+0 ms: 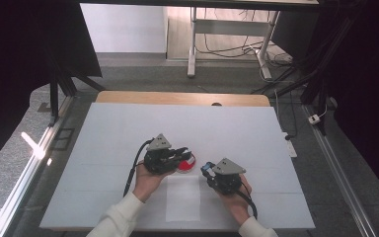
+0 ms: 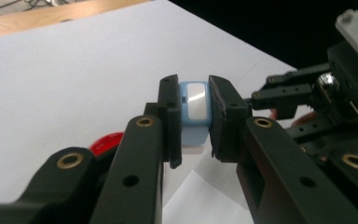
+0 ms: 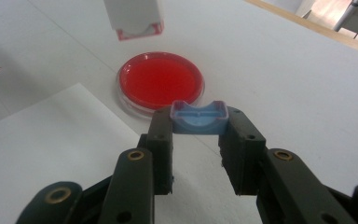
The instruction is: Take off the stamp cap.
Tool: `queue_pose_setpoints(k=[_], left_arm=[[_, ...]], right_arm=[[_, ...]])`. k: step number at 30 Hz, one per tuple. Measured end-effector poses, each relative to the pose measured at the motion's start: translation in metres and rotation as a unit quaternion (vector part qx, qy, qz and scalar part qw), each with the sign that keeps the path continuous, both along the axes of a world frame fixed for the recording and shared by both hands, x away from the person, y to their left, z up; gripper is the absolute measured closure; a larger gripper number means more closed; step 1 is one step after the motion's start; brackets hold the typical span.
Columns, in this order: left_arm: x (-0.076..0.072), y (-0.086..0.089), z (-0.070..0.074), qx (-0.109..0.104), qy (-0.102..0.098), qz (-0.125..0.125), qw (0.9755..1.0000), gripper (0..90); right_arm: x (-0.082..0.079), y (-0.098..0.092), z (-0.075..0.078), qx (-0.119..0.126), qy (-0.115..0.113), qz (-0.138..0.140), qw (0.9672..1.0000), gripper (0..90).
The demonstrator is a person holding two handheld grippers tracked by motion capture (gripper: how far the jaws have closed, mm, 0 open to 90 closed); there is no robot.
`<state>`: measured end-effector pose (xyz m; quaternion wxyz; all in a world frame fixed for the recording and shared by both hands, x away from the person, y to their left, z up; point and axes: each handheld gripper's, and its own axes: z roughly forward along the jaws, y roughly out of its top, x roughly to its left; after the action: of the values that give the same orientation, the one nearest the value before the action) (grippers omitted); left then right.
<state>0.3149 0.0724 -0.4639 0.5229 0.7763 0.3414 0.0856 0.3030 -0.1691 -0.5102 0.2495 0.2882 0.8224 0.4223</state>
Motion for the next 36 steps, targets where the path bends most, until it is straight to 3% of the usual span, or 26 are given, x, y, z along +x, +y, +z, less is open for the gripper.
queue_pose_setpoints(k=[10,15,36], left_arm=[[0.0,-0.002,-0.002,0.002,0.006,-0.005,1.0,75.8],[0.0,-0.002,-0.002,0.002,0.005,-0.005,1.0,75.7],[-0.001,0.004,0.0,-0.001,0.003,-0.003,1.0,75.6]], right_arm=[[0.001,-0.005,-0.003,-0.006,-0.001,0.01,0.9999,65.9],[0.0,-0.01,-0.002,0.002,0.006,0.004,1.0,65.9],[-0.004,-0.051,0.001,0.025,0.009,-0.007,0.9996,65.7]])
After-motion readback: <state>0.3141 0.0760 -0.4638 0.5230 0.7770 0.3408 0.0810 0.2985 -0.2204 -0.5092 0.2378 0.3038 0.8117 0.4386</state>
